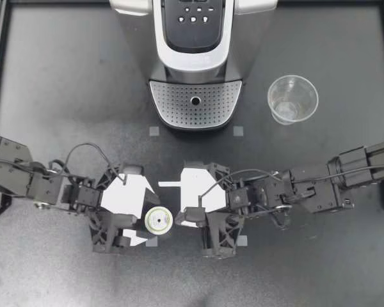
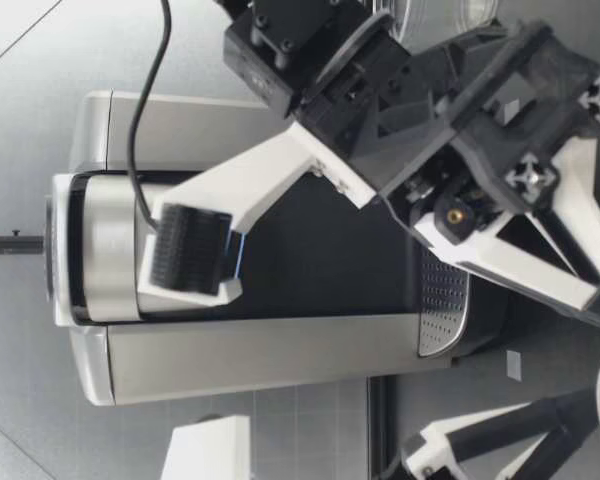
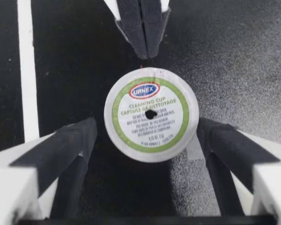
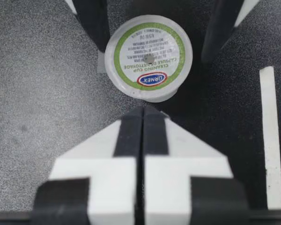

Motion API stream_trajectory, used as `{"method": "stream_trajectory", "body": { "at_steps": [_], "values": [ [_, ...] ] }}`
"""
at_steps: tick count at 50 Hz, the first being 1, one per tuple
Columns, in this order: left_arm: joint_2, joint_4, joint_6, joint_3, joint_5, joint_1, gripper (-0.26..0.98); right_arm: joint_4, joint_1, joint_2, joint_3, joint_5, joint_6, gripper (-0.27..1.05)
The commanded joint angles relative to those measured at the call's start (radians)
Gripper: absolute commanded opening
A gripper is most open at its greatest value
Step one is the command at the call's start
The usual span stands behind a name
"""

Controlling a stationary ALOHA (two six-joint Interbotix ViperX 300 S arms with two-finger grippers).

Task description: Place the coffee capsule inside the capsule container, then place the cup onto the center of the cup tray, then push the 'Hot Water' and 'Travel Mug' buttons.

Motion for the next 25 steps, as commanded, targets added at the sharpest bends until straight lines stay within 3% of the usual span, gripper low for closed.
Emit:
{"method": "stream_trajectory", "body": {
  "at_steps": [1, 25],
  "values": [
    [-0.006, 0.002, 0.002, -0.025, -0.006, 0.003, 0.76, -0.002, 0.006, -0.012, -0.023, -0.005, -0.002, 0.03],
    [0.014, 0.000, 0.003, -0.057, -0.002, 0.003, 0.76, -0.002, 0.006, 0.003, -0.041, -0.003, -0.005, 0.03]
  ]
}}
